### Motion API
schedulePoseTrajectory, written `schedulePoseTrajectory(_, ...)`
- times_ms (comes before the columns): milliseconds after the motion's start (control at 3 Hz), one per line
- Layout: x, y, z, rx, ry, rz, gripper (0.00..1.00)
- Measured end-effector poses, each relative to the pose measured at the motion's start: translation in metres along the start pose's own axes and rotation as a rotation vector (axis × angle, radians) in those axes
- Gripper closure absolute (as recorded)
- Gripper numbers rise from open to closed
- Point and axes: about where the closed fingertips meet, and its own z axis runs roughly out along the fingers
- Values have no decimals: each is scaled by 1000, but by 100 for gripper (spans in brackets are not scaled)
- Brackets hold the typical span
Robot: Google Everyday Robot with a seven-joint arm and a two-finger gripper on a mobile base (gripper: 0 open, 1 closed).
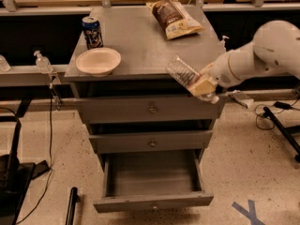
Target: Place water bottle into bottom drawer
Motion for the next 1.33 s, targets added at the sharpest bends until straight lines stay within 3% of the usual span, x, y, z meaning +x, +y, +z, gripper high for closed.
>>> schedulePoseTrajectory(333,21,7,7,-35,-6,-61,100)
schedulePoseTrajectory(667,24,10,14,-33,30,-107,100)
schedulePoseTrajectory(1000,30,19,23,-83,-27,-128,100)
schedulePoseTrajectory(1333,35,42,27,-191,-117,-250,100)
